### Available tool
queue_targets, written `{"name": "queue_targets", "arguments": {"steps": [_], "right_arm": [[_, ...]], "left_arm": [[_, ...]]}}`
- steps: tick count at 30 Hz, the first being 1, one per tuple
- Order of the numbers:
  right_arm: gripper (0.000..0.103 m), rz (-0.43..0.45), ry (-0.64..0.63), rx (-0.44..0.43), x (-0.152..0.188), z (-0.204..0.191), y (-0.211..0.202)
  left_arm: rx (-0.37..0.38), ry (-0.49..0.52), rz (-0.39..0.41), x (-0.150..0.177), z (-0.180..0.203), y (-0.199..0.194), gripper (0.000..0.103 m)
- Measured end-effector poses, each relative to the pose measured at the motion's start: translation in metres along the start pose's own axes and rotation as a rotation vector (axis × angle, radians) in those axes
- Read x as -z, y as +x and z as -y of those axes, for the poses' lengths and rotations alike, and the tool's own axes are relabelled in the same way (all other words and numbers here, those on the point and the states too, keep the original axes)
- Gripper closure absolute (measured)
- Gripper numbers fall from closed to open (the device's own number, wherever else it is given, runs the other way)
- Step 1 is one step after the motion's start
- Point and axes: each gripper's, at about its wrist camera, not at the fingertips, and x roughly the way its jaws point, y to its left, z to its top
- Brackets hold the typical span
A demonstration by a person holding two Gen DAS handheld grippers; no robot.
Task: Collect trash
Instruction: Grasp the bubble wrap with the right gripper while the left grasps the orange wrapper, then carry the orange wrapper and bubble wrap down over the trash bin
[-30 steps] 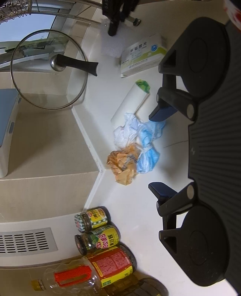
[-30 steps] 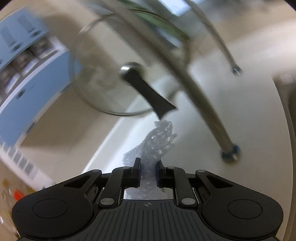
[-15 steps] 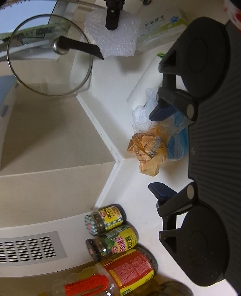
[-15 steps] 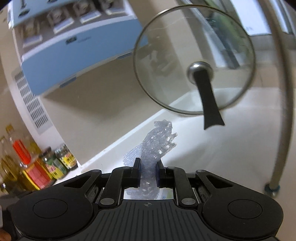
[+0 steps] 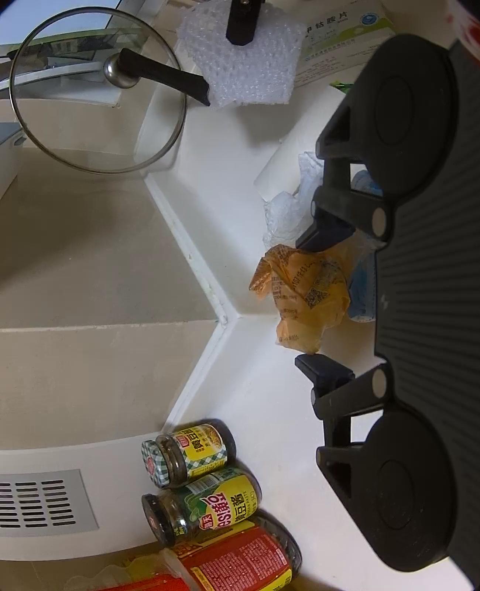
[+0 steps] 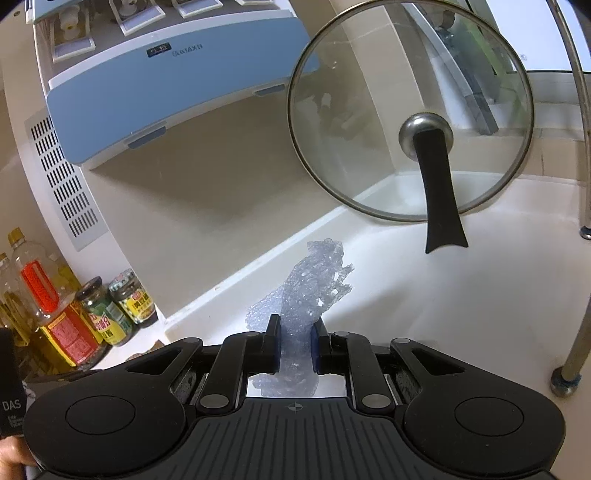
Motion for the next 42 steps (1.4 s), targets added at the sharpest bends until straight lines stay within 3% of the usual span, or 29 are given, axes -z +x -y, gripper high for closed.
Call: {"name": "queue_targets", "arguments": {"steps": [4,15,21,32,42], "right_arm": [[0.087,0.002,0.011,0.013,0.003,0.004,-0.005],[0.087,0.046,0.026,-0.012,0.0,0.004,-0.037],[0.087,0.062,0.013,-0.035,0.002,-0.003,-0.067],[0.087,0.039,0.01,-0.1,0.024,-0.01,-0.14],[0.087,-0.034,-0.048,-0.189,0.067,-0.027,-0.207]], "left_arm": [[0.0,0.027,0.03,0.001,0.005,-0.007,0.056],[0.012,0.005,0.12,-0.006,0.006,-0.059,0.06],[0.018,-0.002,0.118,0.0,0.012,-0.102,0.06],[0.029,-0.037,0.112,0.044,0.029,-0.189,0.06],[0.011,-0.079,0.069,0.103,0.046,-0.257,0.06]]}}
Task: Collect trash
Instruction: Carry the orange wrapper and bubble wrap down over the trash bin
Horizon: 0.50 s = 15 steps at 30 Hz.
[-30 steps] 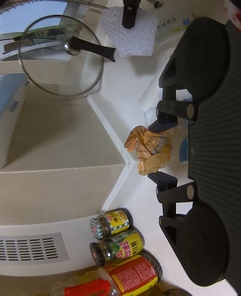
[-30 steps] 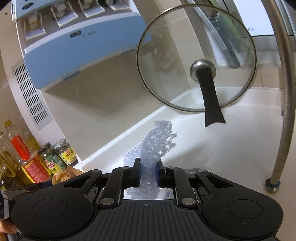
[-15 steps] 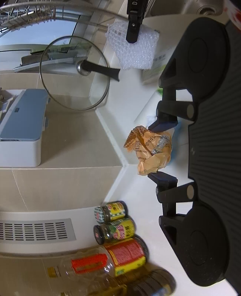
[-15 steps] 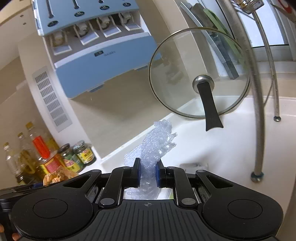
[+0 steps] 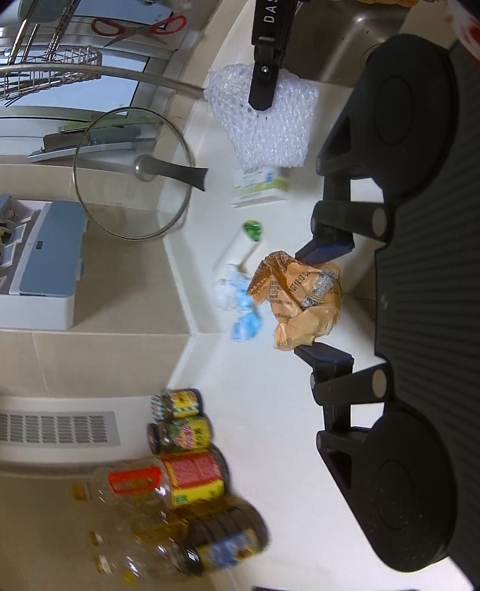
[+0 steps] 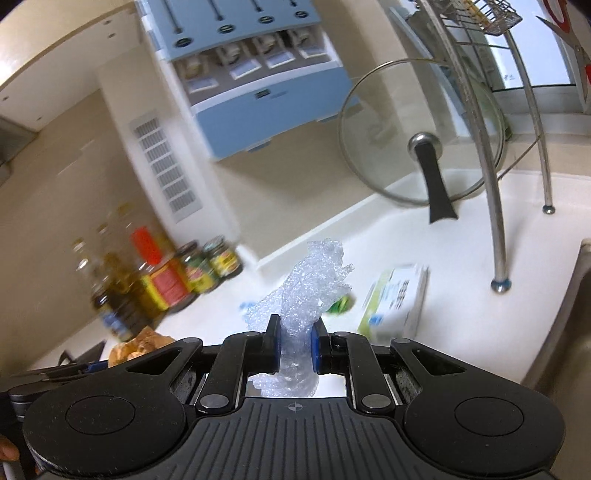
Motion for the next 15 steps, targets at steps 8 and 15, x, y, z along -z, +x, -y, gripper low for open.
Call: {"name": "queue_targets", "arguments": {"steps": [8,15], "right_arm": [[0.087,-0.094,-0.061,-0.071,0.044,-0.029,-0.024],[0.087,-0.187,-0.12,-0.106,0.085,-0.047,-0.026]], "left_arm": [[-0.035,-0.034,-0.053,0.045,0.002,-0.04,0.06],[-0.063,-0.049,-0.109,0.081,-0.001,-0.06,0.06]]}}
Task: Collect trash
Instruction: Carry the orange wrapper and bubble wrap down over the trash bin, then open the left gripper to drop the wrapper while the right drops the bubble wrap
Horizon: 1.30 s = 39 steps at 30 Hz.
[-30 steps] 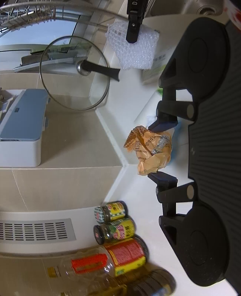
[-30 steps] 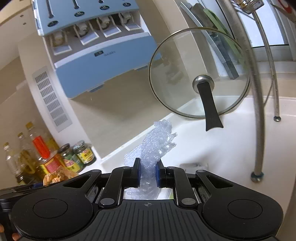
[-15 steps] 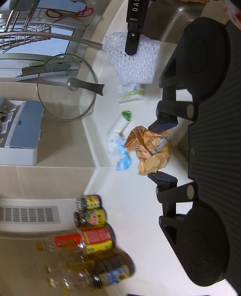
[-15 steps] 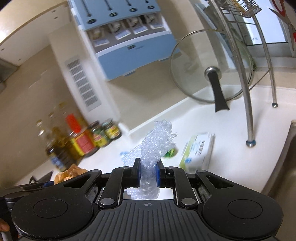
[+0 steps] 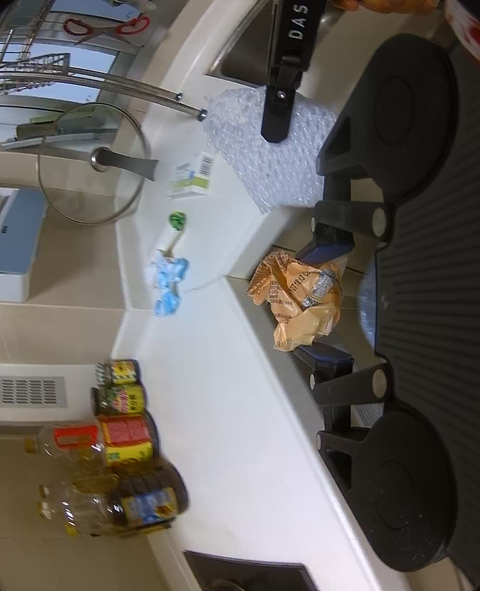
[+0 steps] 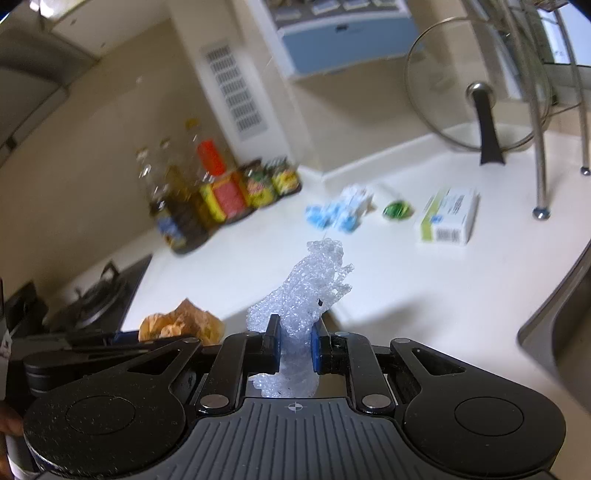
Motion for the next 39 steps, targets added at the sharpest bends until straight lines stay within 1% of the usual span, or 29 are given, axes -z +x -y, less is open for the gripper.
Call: {"name": "queue_targets", "arguments": {"steps": [3,9,11,13,18,22,30,36,39], "right_arm": [[0.087,-0.054,-0.038,0.001,0.017,-0.008,0.01],[0.087,-0.165,-0.116,0.016,0.053,-0.018,0.04],[0.087,-0.214,-0.133,0.021,0.065,-0.019,0.05],[0.087,-0.248,-0.154,0.022,0.078,-0.02,0.058],[0.087,-0.33,-0.186,0.051,0.099,-0.016,0.083],[0.087,-0.384,-0.164,0.09,0.111,-0.008,0.107],[0.087,-0.439,-0.143,0.157,0.129,0.012,0.141],[0.087,-0.457,-0.126,0.181,0.138,0.021,0.157],[0.087,-0.46,-0.112,0.189,0.14,0.024,0.162]], "left_arm": [[-0.015,-0.012,-0.035,0.018,-0.004,0.0,0.06],[-0.035,-0.034,-0.134,0.054,-0.012,0.009,0.06],[-0.03,-0.036,-0.162,0.065,-0.014,0.015,0.06],[-0.031,-0.036,-0.2,0.074,-0.016,0.024,0.06],[-0.017,-0.038,-0.265,0.092,-0.025,0.05,0.06],[0.004,-0.025,-0.32,0.106,-0.031,0.076,0.06],[0.038,-0.036,-0.407,0.13,-0.042,0.125,0.058],[0.054,-0.041,-0.44,0.139,-0.045,0.15,0.056],[0.044,-0.026,-0.443,0.142,-0.044,0.158,0.05]]}}
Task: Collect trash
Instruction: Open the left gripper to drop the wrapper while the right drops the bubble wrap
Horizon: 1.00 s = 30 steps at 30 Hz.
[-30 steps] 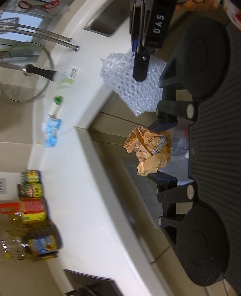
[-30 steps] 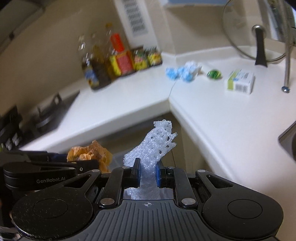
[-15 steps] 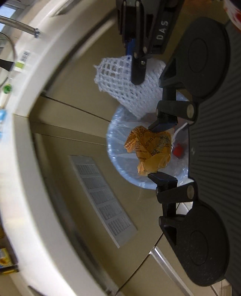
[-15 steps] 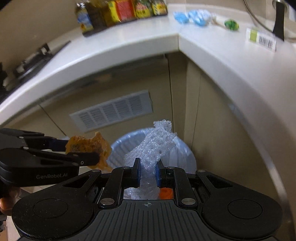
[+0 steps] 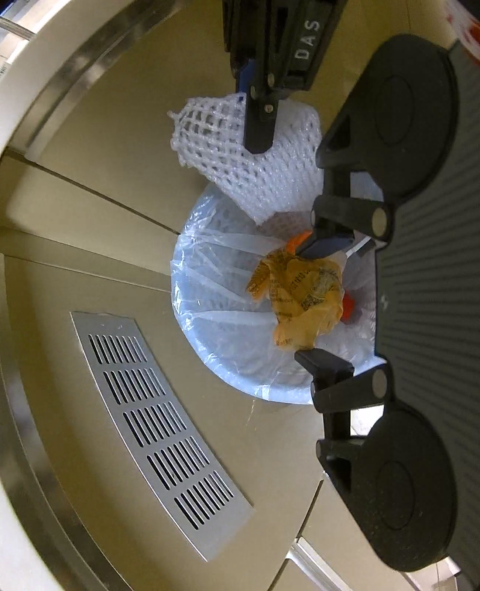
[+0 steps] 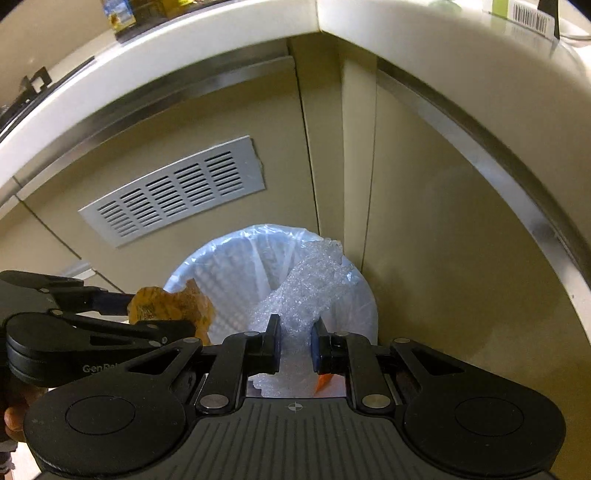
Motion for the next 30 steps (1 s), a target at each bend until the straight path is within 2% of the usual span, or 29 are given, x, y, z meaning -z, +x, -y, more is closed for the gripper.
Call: {"name": "queue_targets", "arguments": {"steps": [2,4,6,30], "right_arm": [[0.087,0.001,0.006,0.001,-0.001,0.002,0.001],[0.087,0.0,0.009,0.001,-0.002,0.003,0.003],[0.087,0.0,0.01,0.004,-0.001,0.004,0.002],[0.087,-0.035,-0.009,-0.071,-0.006,-0.005,0.021]], "left_arm": [[0.003,0.006,-0.001,-0.001,0.001,0.004,0.046],[0.007,0.006,0.001,-0.001,0.0,0.006,0.036],[0.014,0.008,0.009,-0.001,0.0,0.006,0.034],[-0.002,-0.043,0.029,-0.003,-0.011,-0.011,0.033]]}}
